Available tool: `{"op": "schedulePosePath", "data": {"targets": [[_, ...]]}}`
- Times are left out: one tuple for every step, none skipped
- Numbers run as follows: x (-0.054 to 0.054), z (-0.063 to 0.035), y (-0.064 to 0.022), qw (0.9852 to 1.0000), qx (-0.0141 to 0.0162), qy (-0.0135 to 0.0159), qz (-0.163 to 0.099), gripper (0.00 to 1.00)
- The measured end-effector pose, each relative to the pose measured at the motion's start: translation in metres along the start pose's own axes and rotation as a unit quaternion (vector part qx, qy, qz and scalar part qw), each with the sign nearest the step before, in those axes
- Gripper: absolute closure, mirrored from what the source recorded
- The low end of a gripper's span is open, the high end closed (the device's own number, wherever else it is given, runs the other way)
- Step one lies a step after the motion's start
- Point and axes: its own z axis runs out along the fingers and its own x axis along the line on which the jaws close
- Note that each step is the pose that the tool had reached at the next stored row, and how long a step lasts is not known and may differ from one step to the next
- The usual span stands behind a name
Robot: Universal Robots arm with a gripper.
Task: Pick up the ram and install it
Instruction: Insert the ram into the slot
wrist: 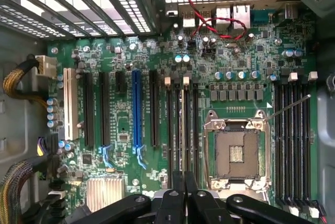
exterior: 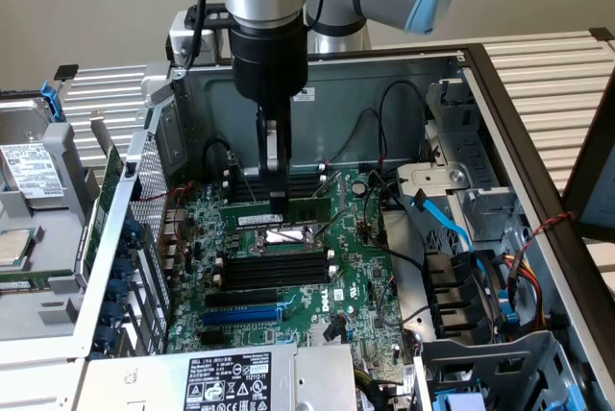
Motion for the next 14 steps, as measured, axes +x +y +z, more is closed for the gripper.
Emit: {"op": "schedulePosePath", "data": {"targets": [[-0.0002,0.0018,0.0000,1.0000,0.0006,-0.0001,0.000,0.88],[-0.0003,0.0036,0.0000,1.0000,0.0011,-0.0001,0.000,0.88],[-0.0004,0.0054,0.0000,1.0000,0.0017,-0.0001,0.000,0.88],[-0.0006,0.0073,0.0001,1.0000,0.0023,-0.0002,0.000,0.88],[-0.0007,0.0091,0.0001,1.0000,0.0028,-0.0002,0.000,0.88],[-0.0008,0.0103,0.0001,1.0000,0.0036,-0.0002,0.000,0.88],[-0.0008,0.0105,0.0001,1.0000,0.0038,-0.0002,0.000,0.88],[-0.0008,0.0105,0.0001,1.0000,0.0038,-0.0002,0.000,0.88],[-0.0008,0.0105,0.0001,1.0000,0.0038,-0.0002,0.000,0.88],[-0.0004,0.0106,0.0001,1.0000,0.0039,-0.0003,0.000,0.88],[0.0000,0.0107,0.0001,1.0000,0.0038,-0.0003,0.000,0.88],[0.0009,0.0109,0.0000,1.0000,0.0038,-0.0004,0.000,0.88],[0.0017,0.0111,0.0000,1.0000,0.0038,-0.0005,0.000,0.88],[0.0023,0.0112,-0.0001,1.0000,0.0038,-0.0005,0.000,0.88]]}}
